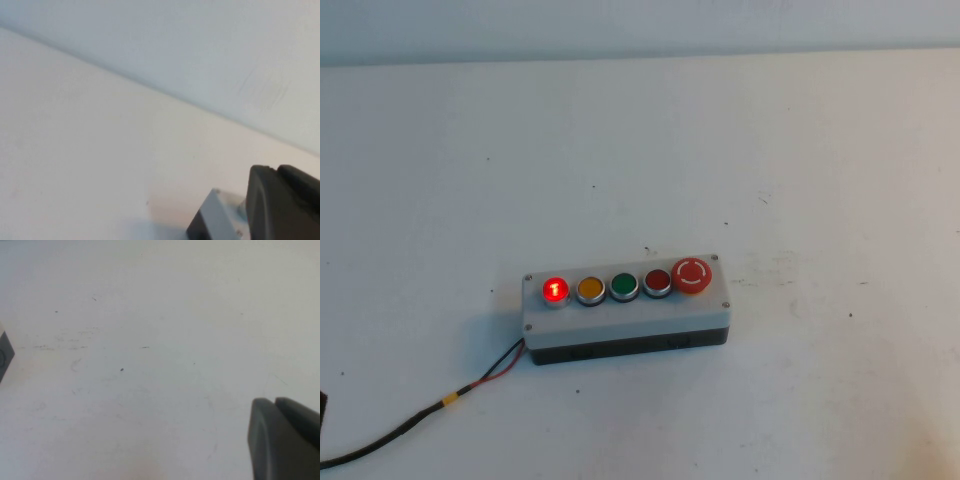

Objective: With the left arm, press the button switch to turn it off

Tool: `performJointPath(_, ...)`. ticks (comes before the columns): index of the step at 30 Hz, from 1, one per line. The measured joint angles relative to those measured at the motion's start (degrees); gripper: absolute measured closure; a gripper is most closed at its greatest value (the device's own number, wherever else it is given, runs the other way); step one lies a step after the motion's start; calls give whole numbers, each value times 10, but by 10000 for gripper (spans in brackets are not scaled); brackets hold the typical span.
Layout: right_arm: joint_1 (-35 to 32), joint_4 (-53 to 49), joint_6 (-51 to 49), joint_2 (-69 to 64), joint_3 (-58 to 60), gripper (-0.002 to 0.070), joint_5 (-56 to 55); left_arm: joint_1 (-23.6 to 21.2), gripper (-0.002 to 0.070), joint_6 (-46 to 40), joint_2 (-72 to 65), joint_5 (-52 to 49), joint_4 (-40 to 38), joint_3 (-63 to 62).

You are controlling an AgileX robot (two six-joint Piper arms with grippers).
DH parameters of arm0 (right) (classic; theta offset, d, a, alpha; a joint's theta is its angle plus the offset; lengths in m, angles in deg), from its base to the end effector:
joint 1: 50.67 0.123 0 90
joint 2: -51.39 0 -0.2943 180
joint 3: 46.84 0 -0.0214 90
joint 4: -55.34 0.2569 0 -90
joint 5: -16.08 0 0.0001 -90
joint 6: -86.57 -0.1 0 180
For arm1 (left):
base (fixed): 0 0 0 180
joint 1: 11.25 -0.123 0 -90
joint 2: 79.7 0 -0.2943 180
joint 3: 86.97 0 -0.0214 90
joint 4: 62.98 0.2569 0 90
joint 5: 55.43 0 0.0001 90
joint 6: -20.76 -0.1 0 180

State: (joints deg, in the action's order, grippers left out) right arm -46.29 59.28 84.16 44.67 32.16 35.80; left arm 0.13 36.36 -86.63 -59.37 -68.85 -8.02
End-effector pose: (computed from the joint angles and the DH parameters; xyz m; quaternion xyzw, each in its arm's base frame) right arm 0.0583 0.0068 0.1713 0.0050 0.7954 0.0646 0.6026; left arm 0.0612 -0.0130 0.1986 -0.0595 0.7034 -0.2026 0.6788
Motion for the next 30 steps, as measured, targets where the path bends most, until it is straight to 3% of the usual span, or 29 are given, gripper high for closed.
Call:
performJointPath(3,0,0,0,0,0,692,0,0,678,27,0,16,-20,0)
performJointPath(5,0,0,0,0,0,692,0,0,678,44,-3,-42,-30,-27)
performJointPath(11,0,0,0,0,0,692,0,0,678,38,-136,-357,15,-244)
performJointPath(16,0,0,0,0,0,692,0,0,678,-50,-294,-545,39,-408)
performJointPath(25,0,0,0,0,0,693,0,3,678,-197,-581,-600,-16,-538)
performJointPath(30,0,0,0,0,0,692,0,38,678,-224,-720,-593,-19,-607)
